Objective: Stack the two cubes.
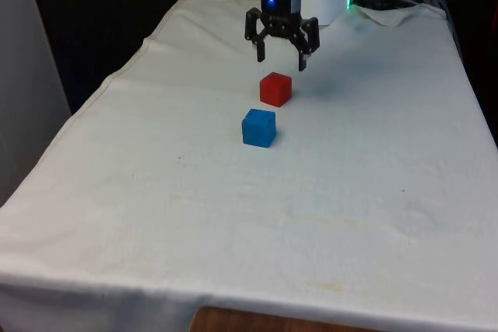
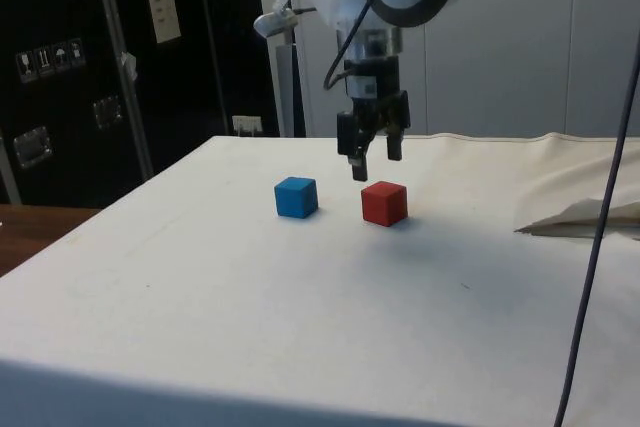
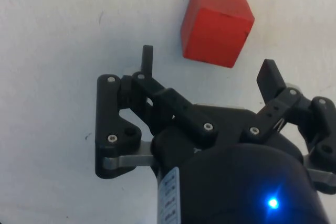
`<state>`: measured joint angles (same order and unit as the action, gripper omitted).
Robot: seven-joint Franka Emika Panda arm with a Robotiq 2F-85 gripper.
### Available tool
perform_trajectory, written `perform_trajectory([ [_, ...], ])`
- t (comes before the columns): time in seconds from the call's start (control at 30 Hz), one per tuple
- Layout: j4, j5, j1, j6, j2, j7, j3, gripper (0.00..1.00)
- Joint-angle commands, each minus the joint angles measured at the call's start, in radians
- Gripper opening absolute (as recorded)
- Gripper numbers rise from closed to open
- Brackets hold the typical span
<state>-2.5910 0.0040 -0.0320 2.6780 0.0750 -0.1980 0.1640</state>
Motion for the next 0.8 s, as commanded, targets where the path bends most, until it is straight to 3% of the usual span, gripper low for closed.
perform_trajectory([
  [0.0, -0.003, 0.026, 0.0, 0.019, 0.006, 0.007, -0.006, 1.0],
  [0.03, 0.001, 0.005, 0.0, 0.004, 0.006, 0.0, -0.001, 1.0],
  [0.07, -0.005, 0.027, 0.0, 0.023, 0.007, 0.007, -0.006, 1.0],
  [0.33, -0.01, 0.023, 0.001, 0.039, 0.024, 0.0, -0.003, 1.0],
  [0.37, -0.007, 0.011, 0.001, 0.019, 0.02, -0.004, 0.0, 1.0],
  [0.4, -0.01, 0.031, 0.001, 0.049, 0.034, -0.001, -0.005, 1.0],
  [0.67, -0.007, 0.07, 0.006, 0.106, 0.093, -0.002, -0.018, 1.0],
  [0.7, -0.005, 0.038, 0.001, 0.097, 0.095, -0.018, -0.004, 1.0],
  [0.73, -0.004, 0.082, 0.008, 0.12, 0.11, -0.001, -0.022, 1.0],
  [0.77, -0.003, 0.088, 0.008, 0.126, 0.118, 0.0, -0.024, 1.0],
])
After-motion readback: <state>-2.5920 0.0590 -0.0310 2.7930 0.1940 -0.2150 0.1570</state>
